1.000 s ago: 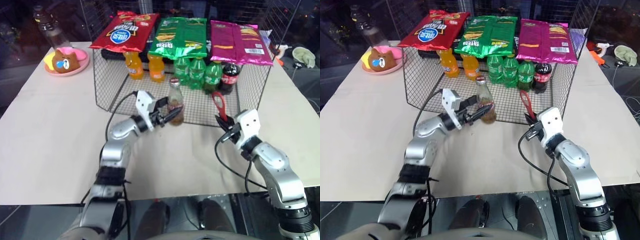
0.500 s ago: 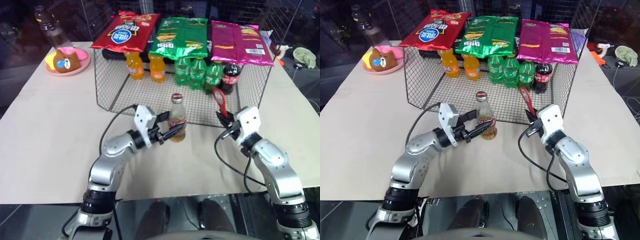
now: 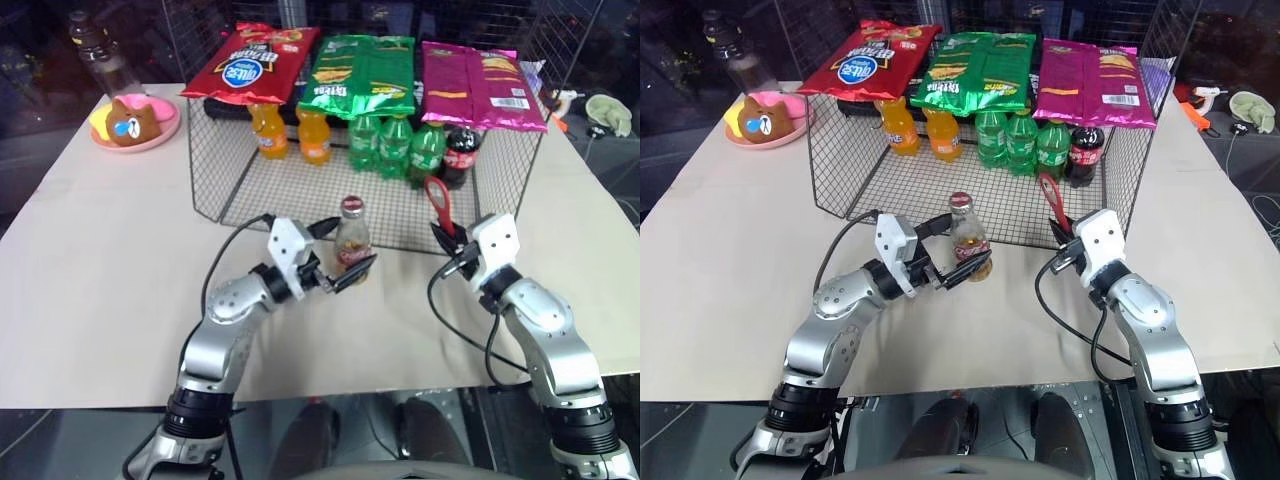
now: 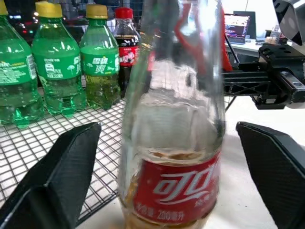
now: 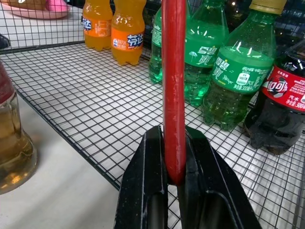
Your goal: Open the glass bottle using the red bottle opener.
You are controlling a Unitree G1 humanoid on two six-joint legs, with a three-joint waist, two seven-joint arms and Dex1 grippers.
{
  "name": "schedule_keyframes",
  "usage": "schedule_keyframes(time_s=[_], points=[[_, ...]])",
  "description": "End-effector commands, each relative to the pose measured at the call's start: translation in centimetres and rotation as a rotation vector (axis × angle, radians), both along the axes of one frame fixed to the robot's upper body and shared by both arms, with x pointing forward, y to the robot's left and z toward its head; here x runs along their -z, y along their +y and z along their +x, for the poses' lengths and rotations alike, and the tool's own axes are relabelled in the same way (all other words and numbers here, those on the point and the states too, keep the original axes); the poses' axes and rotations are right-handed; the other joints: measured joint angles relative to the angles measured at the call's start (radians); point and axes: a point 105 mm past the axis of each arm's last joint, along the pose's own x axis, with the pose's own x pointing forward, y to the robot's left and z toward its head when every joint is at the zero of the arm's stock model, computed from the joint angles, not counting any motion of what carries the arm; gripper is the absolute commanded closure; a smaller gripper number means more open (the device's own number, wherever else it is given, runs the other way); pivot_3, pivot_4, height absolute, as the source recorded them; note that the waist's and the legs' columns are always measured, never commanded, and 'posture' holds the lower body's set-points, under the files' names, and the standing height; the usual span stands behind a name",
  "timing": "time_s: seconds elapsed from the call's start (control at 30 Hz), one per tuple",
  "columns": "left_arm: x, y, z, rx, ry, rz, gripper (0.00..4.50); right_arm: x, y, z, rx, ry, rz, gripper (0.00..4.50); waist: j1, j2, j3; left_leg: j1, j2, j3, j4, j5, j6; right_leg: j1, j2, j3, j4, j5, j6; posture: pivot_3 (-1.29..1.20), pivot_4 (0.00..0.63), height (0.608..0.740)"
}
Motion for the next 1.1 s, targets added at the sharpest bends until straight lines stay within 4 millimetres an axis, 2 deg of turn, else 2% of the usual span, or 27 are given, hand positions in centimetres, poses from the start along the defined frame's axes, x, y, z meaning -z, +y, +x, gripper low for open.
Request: schedule_keyframes(time_s=[0.03,0.23,0.43,0.67,0.8,0.87,0.97,1.03,1.1], points=[[-2.5,-0.3,-0.3,0.016,-0.093,-0.05,0.05,-0.8,0.2,-0.2,-0.01,-0.043,0.004,4.5,0.0,0.0,0.0,0.0,0.0,0.0,0.0,0.0,0.0,0.0,0.0,0.0,0.0,0.0,0.0,0.0,0.15,0.74],[-4.6,-0.7,0.0,0.014,-0.154,-0.109,0.05,-0.7,0.1,-0.1,-0.008,-0.041,0.003,4.5,0.0,0.0,0.0,0.0,0.0,0.0,0.0,0.0,0.0,0.0,0.0,0.0,0.0,0.0,0.0,0.0,0.15,0.74],[-4.2,-1.3,-0.9,0.097,-0.13,-0.122,0.05,-0.7,0.1,-0.2,-0.011,-0.04,-0.004,4.5,-0.001,0.0,0.0,0.0,0.0,0.0,0.0,0.0,0.0,0.0,0.0,0.0,0.0,0.0,0.0,0.0,0.15,0.74],[-3.7,-1.4,-1.2,0.115,-0.122,-0.112,0.05,-0.8,0.0,-0.2,-0.012,-0.041,-0.008,4.5,0.0,0.0,0.0,0.0,0.0,0.0,0.0,0.0,0.0,0.0,0.0,0.0,0.0,0.0,0.0,0.0,0.15,0.74],[-3.5,-1.2,-1.1,0.102,-0.098,-0.14,1.11,-1.3,0.2,-0.1,-0.02,-0.056,-0.012,4.5,0.0,0.0,0.0,0.0,0.0,0.0,0.0,0.0,0.0,0.0,0.0,0.0,0.0,0.0,0.0,0.0,0.15,0.74],[-3.2,-1.1,-1.0,0.1,-0.089,-0.131,2.05,-1.7,0.6,-0.1,-0.034,-0.071,-0.019,4.5,0.0,0.0,0.0,0.0,0.0,0.0,0.0,0.0,0.0,0.0,0.0,0.0,0.0,0.0,0.0,0.0,0.15,0.74],[-3.1,-1.0,-0.8,0.099,-0.085,-0.123,2.94,-2.8,1.6,0.0,-0.074,-0.124,-0.081,4.5,-0.002,0.0,0.0,0.001,0.0,0.0,0.0,0.0,0.0,0.0,0.0,0.0,0.0,0.0,0.0,0.0,0.15,0.74],[-3.1,-1.0,-0.8,0.096,-0.085,-0.123,3.25,-3.5,2.3,0.1,-0.087,-0.155,-0.099,4.5,-0.001,0.001,-0.001,0.002,0.0,0.0,0.0,0.0,0.0,0.002,0.0,0.0,0.0,0.0,0.0,0.0,0.15,0.74],[-3.0,-0.9,-0.6,0.09,-0.09,-0.112,3.25,-3.9,3.3,0.0,-0.106,-0.2,-0.135,4.5,0.002,0.001,-0.001,0.001,0.0,0.0,0.0,0.0,0.0,0.002,0.0,0.0,0.0,0.0,0.0,0.0,0.15,0.74]])
